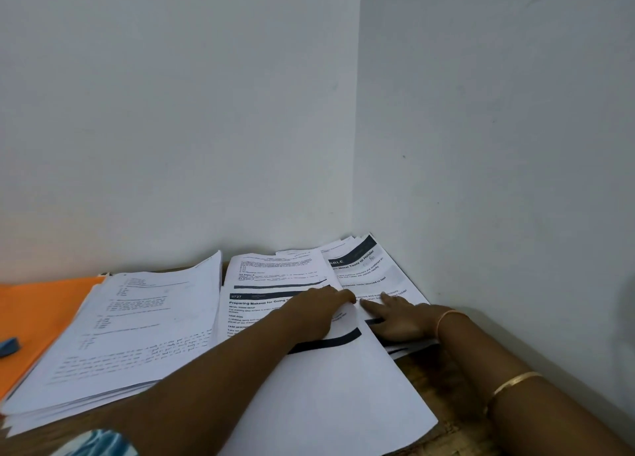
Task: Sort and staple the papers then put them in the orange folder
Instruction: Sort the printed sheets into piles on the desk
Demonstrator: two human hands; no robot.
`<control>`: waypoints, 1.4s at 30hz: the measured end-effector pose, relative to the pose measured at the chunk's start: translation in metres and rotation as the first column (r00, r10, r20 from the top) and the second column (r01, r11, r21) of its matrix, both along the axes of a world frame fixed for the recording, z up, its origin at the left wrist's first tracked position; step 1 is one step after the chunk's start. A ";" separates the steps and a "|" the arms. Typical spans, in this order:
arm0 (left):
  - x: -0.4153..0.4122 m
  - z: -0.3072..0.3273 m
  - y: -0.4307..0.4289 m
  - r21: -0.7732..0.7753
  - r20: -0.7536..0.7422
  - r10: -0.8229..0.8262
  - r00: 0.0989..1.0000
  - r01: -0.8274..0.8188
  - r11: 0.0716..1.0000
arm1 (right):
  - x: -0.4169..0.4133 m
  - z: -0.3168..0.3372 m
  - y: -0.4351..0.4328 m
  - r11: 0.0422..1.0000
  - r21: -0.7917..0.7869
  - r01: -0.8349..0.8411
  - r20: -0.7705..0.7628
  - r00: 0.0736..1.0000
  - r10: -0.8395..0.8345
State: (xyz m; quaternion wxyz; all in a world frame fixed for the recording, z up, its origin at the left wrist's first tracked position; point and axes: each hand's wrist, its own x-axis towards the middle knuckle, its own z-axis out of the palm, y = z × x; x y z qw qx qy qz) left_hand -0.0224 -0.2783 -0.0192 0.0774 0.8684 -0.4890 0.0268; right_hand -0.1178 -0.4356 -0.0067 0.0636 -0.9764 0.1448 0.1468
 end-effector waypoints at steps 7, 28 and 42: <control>-0.005 0.000 0.001 -0.002 0.018 -0.017 1.000 0.017 1.000 | -0.014 0.021 -0.004 0.998 0.058 -0.003 -0.172 0.985 0.013; 0.016 0.018 0.105 -0.269 -0.048 0.561 0.826 -0.552 0.789 | -0.002 0.040 0.015 0.834 0.541 0.111 0.331 0.884 -0.332; -0.023 0.015 0.133 -0.084 -0.145 0.574 0.806 -0.588 0.804 | 0.004 0.019 0.063 0.929 0.259 0.263 0.300 0.893 -0.336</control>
